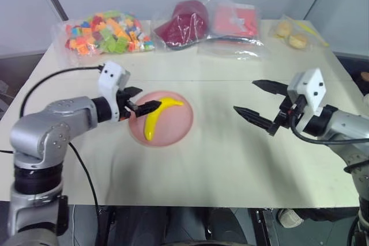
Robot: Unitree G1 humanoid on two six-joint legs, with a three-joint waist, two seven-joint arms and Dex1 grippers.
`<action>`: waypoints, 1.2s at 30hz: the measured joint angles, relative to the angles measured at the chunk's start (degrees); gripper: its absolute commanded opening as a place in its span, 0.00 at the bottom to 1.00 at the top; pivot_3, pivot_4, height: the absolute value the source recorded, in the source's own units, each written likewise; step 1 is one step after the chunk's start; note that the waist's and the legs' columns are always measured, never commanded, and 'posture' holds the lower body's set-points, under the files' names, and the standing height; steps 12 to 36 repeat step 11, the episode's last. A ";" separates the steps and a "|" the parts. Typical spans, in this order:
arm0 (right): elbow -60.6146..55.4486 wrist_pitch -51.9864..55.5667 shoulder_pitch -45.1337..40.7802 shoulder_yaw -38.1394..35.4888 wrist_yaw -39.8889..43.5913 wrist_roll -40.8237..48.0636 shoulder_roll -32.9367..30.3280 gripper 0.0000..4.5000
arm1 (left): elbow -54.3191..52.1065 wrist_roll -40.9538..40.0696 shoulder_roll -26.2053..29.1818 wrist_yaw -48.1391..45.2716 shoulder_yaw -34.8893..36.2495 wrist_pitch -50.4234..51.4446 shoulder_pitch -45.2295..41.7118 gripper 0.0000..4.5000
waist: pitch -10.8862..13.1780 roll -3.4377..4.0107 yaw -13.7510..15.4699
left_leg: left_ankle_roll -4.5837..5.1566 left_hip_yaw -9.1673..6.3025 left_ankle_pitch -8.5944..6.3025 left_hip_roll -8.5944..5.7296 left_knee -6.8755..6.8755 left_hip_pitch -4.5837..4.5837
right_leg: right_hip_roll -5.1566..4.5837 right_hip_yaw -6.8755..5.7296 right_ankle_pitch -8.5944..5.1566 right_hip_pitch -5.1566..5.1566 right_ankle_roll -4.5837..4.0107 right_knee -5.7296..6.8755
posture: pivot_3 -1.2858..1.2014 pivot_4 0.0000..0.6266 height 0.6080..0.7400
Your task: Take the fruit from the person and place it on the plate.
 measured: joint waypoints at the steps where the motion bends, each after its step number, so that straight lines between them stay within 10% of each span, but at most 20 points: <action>1: 0.18 -0.17 -0.10 0.21 0.43 -0.37 -0.30 1.00 | -0.72 0.70 1.06 -0.77 -0.18 -1.39 0.77 0.99 | 0.00 0.01 0.07 | 0.00 0.00 0.00 0.01 0.00 0.00 | 0.00 0.00 0.00 0.01 0.00 -0.03 | 0.52 0.24 1.00; 36: 6.55 -4.65 -3.77 7.16 6.68 -6.02 -2.23 1.00 | -5.37 2.66 3.75 -1.51 1.02 -6.58 4.45 0.99 | 0.01 -0.01 0.08 | 0.12 -0.01 -0.07 0.01 0.01 0.00 | -0.01 -0.02 0.00 0.04 0.00 -0.05 | 0.52 0.24 1.00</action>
